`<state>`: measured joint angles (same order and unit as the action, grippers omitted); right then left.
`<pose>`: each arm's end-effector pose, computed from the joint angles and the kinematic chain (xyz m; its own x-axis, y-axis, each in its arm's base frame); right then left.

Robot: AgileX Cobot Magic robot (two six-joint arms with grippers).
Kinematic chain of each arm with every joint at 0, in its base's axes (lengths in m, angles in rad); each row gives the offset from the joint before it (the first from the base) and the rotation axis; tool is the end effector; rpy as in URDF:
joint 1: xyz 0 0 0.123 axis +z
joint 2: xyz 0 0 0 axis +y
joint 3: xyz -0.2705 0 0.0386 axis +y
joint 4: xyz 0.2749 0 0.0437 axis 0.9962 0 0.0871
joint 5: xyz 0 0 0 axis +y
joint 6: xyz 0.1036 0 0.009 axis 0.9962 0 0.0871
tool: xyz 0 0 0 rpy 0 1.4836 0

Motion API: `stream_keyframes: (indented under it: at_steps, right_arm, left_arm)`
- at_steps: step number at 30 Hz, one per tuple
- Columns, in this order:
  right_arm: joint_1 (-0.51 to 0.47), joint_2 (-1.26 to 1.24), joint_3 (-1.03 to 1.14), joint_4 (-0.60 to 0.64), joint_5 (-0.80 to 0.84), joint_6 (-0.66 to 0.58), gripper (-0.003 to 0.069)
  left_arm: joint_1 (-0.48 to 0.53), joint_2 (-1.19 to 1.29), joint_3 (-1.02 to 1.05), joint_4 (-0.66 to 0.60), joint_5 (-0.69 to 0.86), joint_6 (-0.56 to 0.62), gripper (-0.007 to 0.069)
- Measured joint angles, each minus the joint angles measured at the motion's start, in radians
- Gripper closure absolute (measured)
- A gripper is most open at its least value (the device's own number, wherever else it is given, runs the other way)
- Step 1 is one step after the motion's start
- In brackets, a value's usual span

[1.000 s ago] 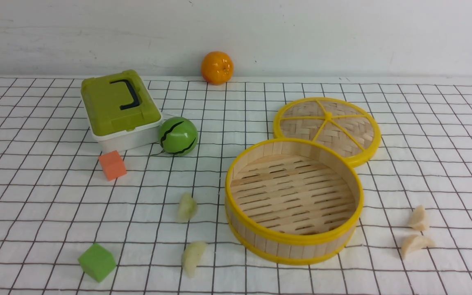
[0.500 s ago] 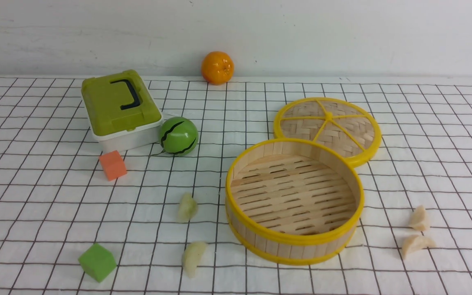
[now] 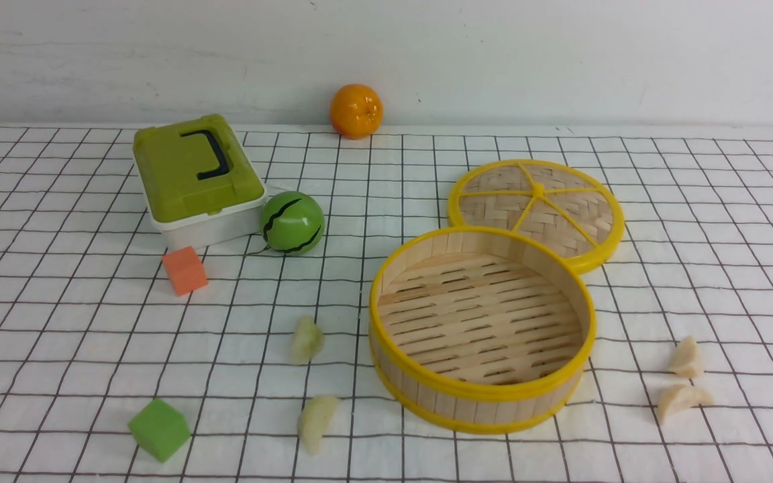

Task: Put the dumplings into the steamer on the table with the white tablecloth.
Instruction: 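Reach for and grasp a dumpling on the table with the left gripper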

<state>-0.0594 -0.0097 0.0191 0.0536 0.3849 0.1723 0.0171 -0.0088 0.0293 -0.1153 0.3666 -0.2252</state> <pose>0.1035 -0.0041 0.1687 -0.2850 0.2375 -0.9286 0.1056 0.9707 0.2158 0.1043 -0.0025 0.1667 -0.2845 -0.3314 -0.8996 -0.0747 0.9432 -0.3238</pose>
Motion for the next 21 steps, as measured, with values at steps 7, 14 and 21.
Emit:
stream_keyframes:
  at_steps: [7, 14, 21]
  right_arm:
    - [0.0, 0.0, 0.0, 0.003, 0.0, 0.0, 0.0418]
    - [0.0, 0.0, 0.0, 0.008, 0.0, 0.002, 0.0418]
    - [0.0, 0.0, 0.0, 0.224, 0.004, 0.038, 0.0418]
  left_arm:
    - [0.0, 0.0, 0.0, 0.004, 0.0, 0.0, 0.0384]
    - [0.0, 0.0, 0.0, 0.021, -0.058, -0.02, 0.0384]
    - [0.0, 0.0, 0.0, -0.31, -0.185, -0.242, 0.0384]
